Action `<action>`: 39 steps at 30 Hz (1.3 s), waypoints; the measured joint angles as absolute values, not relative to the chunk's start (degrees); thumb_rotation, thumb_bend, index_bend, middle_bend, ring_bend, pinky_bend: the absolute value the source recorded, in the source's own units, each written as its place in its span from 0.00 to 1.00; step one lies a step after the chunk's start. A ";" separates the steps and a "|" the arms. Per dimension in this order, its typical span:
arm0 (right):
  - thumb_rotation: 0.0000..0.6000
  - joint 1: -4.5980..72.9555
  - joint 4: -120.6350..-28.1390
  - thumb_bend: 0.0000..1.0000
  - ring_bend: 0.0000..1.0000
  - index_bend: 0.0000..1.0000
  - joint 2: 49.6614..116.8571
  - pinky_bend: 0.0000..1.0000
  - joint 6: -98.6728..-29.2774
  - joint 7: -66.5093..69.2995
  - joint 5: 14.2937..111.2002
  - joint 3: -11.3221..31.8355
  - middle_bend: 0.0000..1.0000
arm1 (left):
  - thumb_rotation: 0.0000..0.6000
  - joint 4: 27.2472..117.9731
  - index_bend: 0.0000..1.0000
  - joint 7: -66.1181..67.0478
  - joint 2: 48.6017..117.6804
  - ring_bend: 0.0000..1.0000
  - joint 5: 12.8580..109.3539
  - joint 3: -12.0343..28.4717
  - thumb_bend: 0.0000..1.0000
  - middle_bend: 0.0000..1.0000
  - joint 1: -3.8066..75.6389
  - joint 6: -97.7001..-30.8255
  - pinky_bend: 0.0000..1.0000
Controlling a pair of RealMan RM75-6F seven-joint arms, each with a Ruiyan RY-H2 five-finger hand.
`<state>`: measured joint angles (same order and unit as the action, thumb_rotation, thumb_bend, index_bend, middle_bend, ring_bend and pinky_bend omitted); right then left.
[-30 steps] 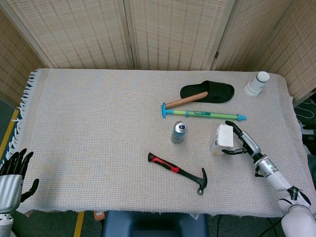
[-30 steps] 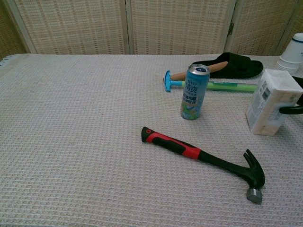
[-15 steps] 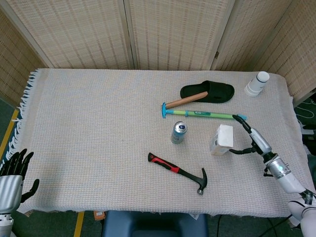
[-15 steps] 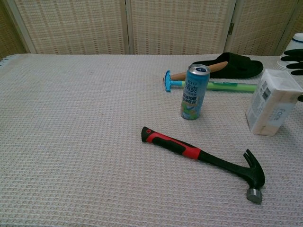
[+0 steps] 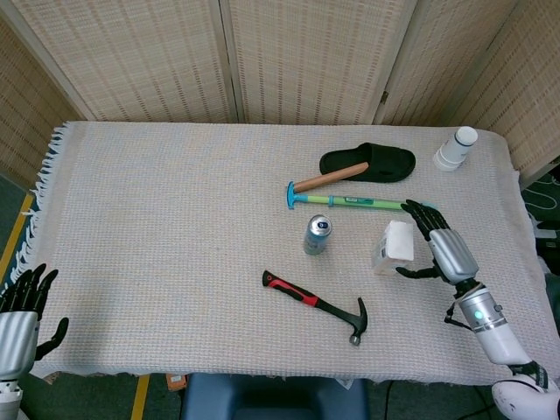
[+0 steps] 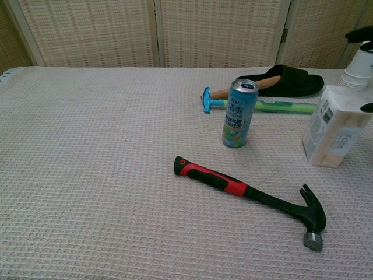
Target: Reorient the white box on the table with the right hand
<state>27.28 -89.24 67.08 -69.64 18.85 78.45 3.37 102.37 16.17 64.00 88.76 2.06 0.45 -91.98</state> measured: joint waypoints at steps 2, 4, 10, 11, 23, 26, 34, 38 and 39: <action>1.00 27.32 -92.48 0.04 0.00 0.00 64.75 0.00 -68.30 14.02 75.41 4.33 0.00 | 1.00 102.44 0.10 16.25 63.98 0.00 88.62 2.05 0.34 0.00 0.42 -91.92 0.15; 1.00 27.46 -94.92 0.04 0.00 0.00 62.93 0.00 -66.77 9.55 71.96 5.32 0.00 | 1.00 102.59 0.10 16.30 63.92 0.00 88.52 2.06 0.34 0.00 0.39 -91.89 0.15; 1.00 28.60 -98.53 0.04 0.00 0.00 60.79 0.00 -62.01 2.10 65.08 7.22 0.00 | 1.00 102.55 0.10 16.45 64.01 0.00 88.50 2.09 0.34 0.00 0.40 -91.84 0.15; 1.00 28.86 -98.63 0.04 0.00 0.00 60.71 0.00 -61.26 1.56 64.46 7.38 0.00 | 1.00 102.55 0.10 16.50 64.03 0.00 88.54 2.11 0.34 0.00 0.41 -91.84 0.15; 1.00 32.44 -97.34 0.04 0.00 0.00 61.44 0.00 -53.44 -3.76 57.01 8.52 0.01 | 1.00 102.58 0.10 16.60 64.04 0.00 88.14 2.28 0.34 0.00 0.41 -91.72 0.15; 1.00 33.50 -96.87 0.04 0.00 0.00 61.93 0.00 -51.87 -5.37 55.12 8.62 0.03 | 1.00 102.58 0.10 16.52 64.05 0.00 88.05 2.35 0.34 0.00 0.40 -91.76 0.15; 1.00 35.26 -96.23 0.04 0.00 0.00 63.04 0.00 -49.95 -7.69 52.55 8.84 0.05 | 1.00 102.53 0.10 16.51 64.06 0.00 87.91 2.39 0.34 0.00 0.46 -91.61 0.15; 1.00 35.84 -96.19 0.04 0.00 0.00 63.47 0.00 -49.48 -8.41 51.89 8.84 0.07 | 1.00 102.50 0.10 16.38 64.07 0.00 87.99 2.41 0.34 0.00 0.41 -91.74 0.15; 1.00 35.99 -96.19 0.04 0.00 0.00 63.57 0.00 -49.35 -8.64 51.66 8.81 0.08 | 1.00 102.50 0.10 16.36 64.07 0.00 88.00 2.40 0.34 0.00 0.40 -91.75 0.15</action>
<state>35.99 -96.19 63.57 -49.35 -8.64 51.66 8.81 102.50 16.36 64.07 88.00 2.40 0.40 -91.75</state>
